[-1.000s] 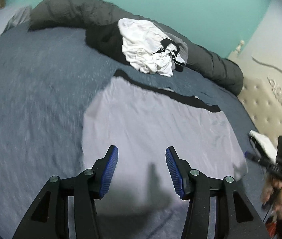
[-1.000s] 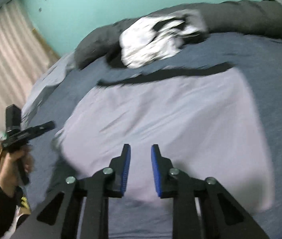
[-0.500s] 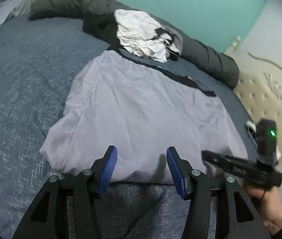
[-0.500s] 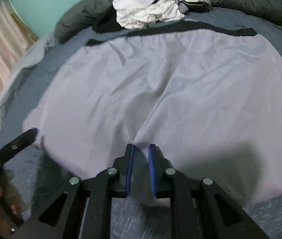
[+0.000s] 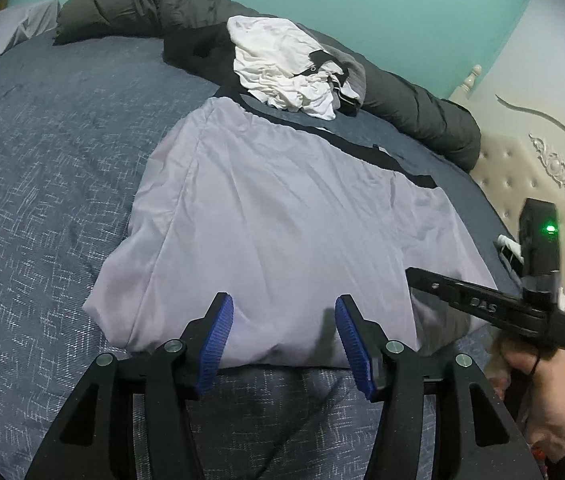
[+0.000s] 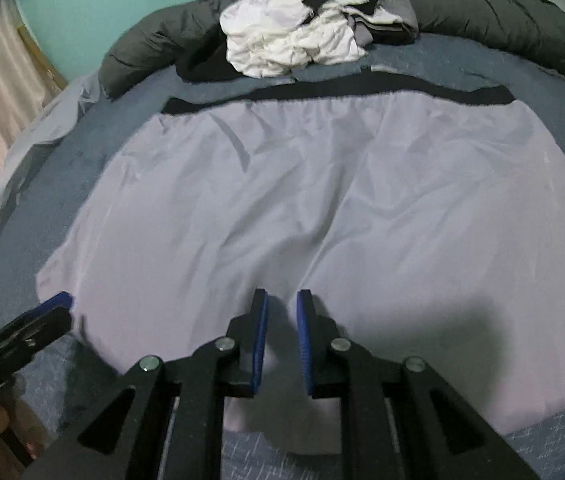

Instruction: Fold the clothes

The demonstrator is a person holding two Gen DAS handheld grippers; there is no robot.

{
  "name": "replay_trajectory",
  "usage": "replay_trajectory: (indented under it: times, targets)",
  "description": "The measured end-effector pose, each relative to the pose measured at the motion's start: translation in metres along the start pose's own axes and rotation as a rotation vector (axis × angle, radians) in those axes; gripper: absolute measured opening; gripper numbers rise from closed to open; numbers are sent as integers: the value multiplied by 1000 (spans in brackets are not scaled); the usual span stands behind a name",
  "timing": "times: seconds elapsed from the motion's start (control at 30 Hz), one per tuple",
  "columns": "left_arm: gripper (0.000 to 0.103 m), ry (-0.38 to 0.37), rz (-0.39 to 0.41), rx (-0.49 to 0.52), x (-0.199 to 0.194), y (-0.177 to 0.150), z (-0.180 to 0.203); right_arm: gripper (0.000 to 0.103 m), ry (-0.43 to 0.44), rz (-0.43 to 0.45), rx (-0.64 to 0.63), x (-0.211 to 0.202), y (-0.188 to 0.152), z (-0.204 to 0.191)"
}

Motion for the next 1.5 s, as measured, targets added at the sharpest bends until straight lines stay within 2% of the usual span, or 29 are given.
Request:
replay_trajectory:
  times: [0.13, 0.23, 0.43, 0.67, 0.87, 1.0, 1.1, 1.27, 1.33, 1.43, 1.5]
  targets:
    - [57, -3, -5, 1, 1, 0, 1, 13, 19, -27, 47, 17, -14, 5]
    - [57, 0, -5, 3, 2, 0, 0, 13, 6, -34, 24, 15, -17, 2]
    - [58, -2, -6, -18, 2, 2, -5, 12, 10, 14, 44, -2, 2, 5]
    - [58, -2, -10, -15, 5, 1, -6, 12, 2, -40, 46, 25, -8, 4]
    - [59, -4, -8, -13, 4, 2, -7, 12, -26, -11, 7, 12, 20, 4]
    - [59, -8, -11, -18, 5, 3, -8, 12, -31, -96, 26, 38, 17, 13]
    - [59, -10, -11, -18, 4, 3, -9, 9, -27, -112, 33, 46, 14, 16]
    - [59, -12, -14, -19, 3, 3, -10, 9, -57, -49, 27, 30, 46, 24]
    - [60, -13, -17, -20, 4, 3, -10, 9, -68, -62, 32, 35, 54, 30]
    - [60, -13, -20, -17, 4, 3, -9, 9, -92, -142, 5, 62, 49, 34]
    - [60, -12, -21, -10, 4, 4, -9, 9, -98, -153, -10, 64, 51, 33]
Point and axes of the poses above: each gripper's, at about its wrist camera, not at the fingertips, and x roughly the way its jaws point, z to its right, y to its top, the point moved 10 cm from there along x, roughly the way its jaws point, and after that the axes turned 11 degrees about -x, right-handed, at the moved point
